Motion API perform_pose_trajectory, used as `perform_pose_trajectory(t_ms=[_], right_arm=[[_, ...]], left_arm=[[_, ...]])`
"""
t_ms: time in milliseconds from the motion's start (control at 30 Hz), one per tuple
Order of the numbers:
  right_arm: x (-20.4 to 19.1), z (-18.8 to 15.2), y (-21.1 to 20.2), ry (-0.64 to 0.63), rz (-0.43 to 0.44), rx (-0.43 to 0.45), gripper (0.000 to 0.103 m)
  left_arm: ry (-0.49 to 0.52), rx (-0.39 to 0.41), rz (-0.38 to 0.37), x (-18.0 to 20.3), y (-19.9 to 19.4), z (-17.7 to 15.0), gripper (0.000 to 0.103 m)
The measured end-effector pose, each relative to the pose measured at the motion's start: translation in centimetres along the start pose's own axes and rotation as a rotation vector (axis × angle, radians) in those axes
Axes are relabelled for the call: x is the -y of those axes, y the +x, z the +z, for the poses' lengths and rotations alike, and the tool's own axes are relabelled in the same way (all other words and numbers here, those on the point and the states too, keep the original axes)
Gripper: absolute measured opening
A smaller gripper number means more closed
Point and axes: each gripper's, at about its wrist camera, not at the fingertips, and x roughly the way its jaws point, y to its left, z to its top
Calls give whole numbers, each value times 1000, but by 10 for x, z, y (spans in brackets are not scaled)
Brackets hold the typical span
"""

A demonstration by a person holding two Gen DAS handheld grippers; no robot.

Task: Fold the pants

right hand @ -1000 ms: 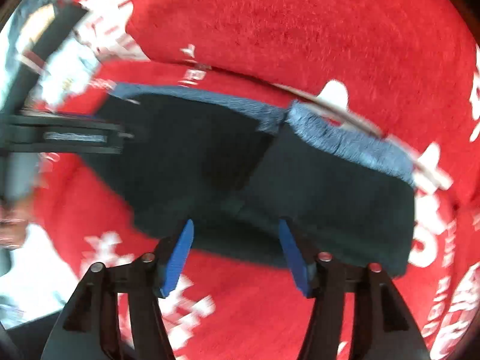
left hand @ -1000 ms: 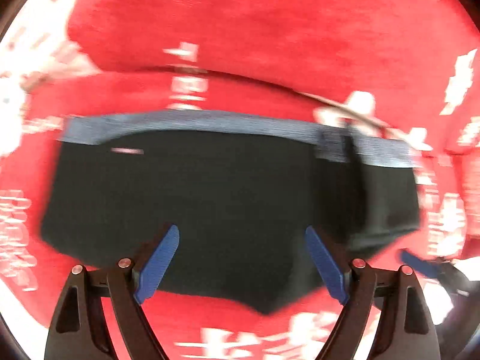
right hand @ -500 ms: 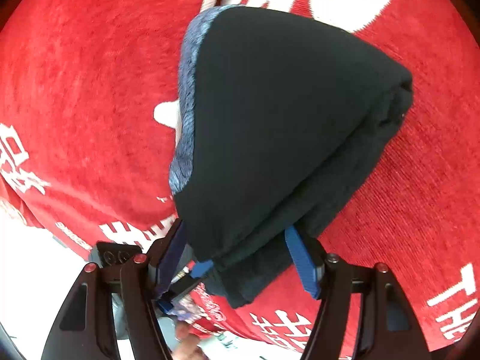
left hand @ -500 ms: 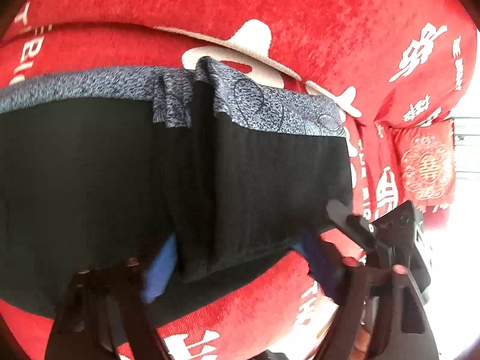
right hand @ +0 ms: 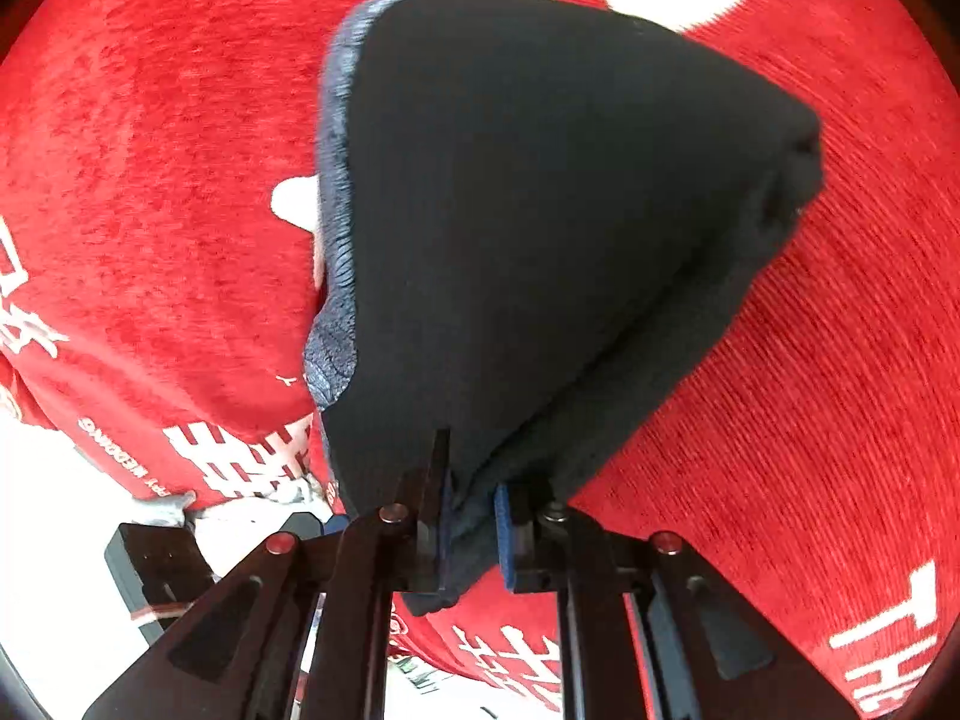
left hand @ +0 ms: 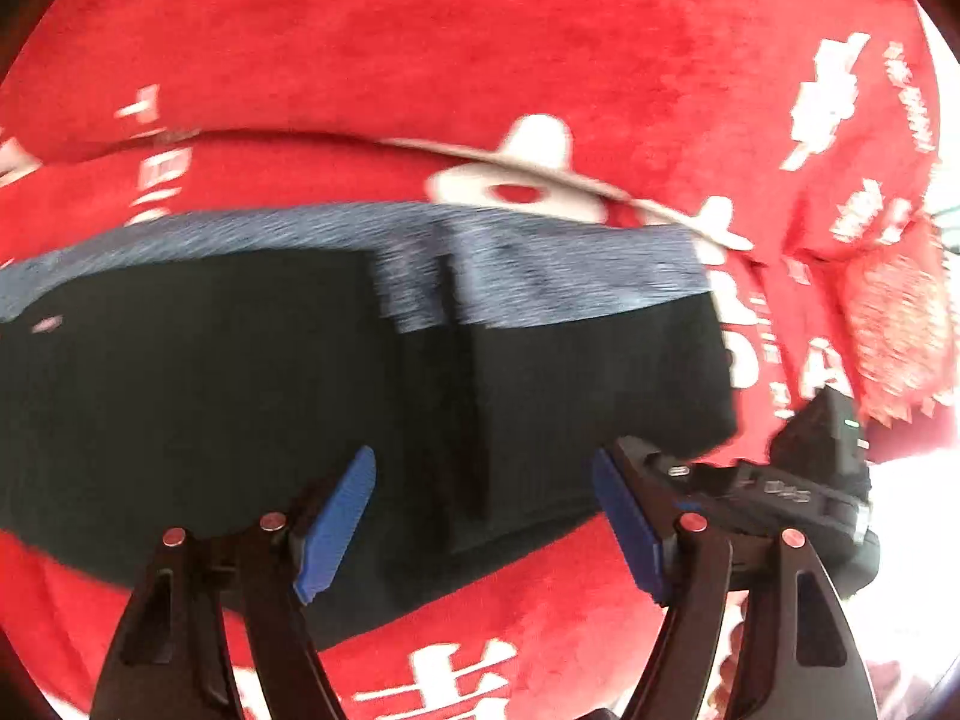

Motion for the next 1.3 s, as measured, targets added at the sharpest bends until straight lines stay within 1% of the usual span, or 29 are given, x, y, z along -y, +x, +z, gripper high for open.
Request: perform_pose_trajectory(t_ms=[67, 133, 200, 233, 267, 367, 433, 500, 533, 567, 600, 633, 733, 767, 800, 833, 867, 900, 933, 967, 1000, 1033, 1067, 1133, 1233, 1267, 1300], right_arm=[[-1, 3, 3, 11, 13, -13, 13], [-1, 5, 9, 49, 41, -24, 13], [0, 6, 9, 53, 48, -27, 14], [1, 3, 2, 50, 47, -28, 14], [-1, 4, 3, 46, 45, -29, 14], [14, 1, -5, 56, 61, -30, 15], [14, 1, -5, 53, 66, -30, 15], [16, 2, -8, 55, 70, -32, 16], [19, 2, -9, 58, 74, -35, 18], [19, 2, -10, 61, 75, -38, 18], [19, 3, -11, 58, 73, -41, 18], [17, 2, -12, 45, 68, -39, 20], [3, -2, -14, -30, 41, -41, 18], [1, -4, -12, -47, 20, -46, 18], [1, -5, -9, -52, 5, -56, 18], [0, -6, -2, -52, -6, -65, 18], [0, -6, 0, -49, -5, -73, 19], [-1, -6, 0, -49, -6, -89, 20], [-5, -7, 1, -60, -15, -126, 24], [-12, -9, -1, -88, -26, -166, 27], [-22, -12, -9, -144, -25, -192, 27], [-33, -14, -19, -210, -17, -194, 27], [-48, -14, -33, -291, -22, -171, 27], [-68, -1, -50, -371, -59, -96, 27], [-86, 43, -57, -401, -145, 33, 27], [-88, 54, -53, -405, -170, 55, 27], [-91, 67, -45, -417, -212, 80, 27]], left_arm=[[34, -43, -90, 5, 11, 5, 76], [48, -80, -95, 7, 26, 9, 76], [35, -105, -99, 4, 36, 12, 76], [25, -103, -110, 3, 37, 12, 76], [15, -98, -128, 2, 36, 13, 76], [20, -96, -187, 7, 34, 14, 76], [40, -119, -186, 13, 40, 14, 76], [58, -131, -149, 18, 50, 15, 76], [64, -128, -134, 21, 53, 16, 71], [71, -121, -113, 23, 55, 18, 48], [80, -125, -90, 25, 56, 19, 20], [80, -133, -79, 25, 55, 18, 14], [86, -96, -57, 19, 40, 14, 14], [83, -87, -48, 15, 37, 11, 14], [61, -95, -23, 8, 42, 7, 13], [36, -110, -17, 3, 48, 4, 13], [5, -115, -37, -4, 52, 2, 13], [-15, -96, -58, -7, 50, 0, 13], [-16, -90, -61, -7, 49, 0, 13], [-11, -88, -57, -6, 48, -1, 13], [1, -86, -47, -4, 48, -1, 13], [11, -86, -41, -3, 49, -1, 13], [20, -85, -35, -1, 48, -1, 13], [24, -84, -32, 0, 48, -1, 13], [18, -79, -28, 2, 50, 0, 13], [22, -74, -23, 4, 50, 0, 13], [28, -71, -14, 5, 49, -1, 14]])
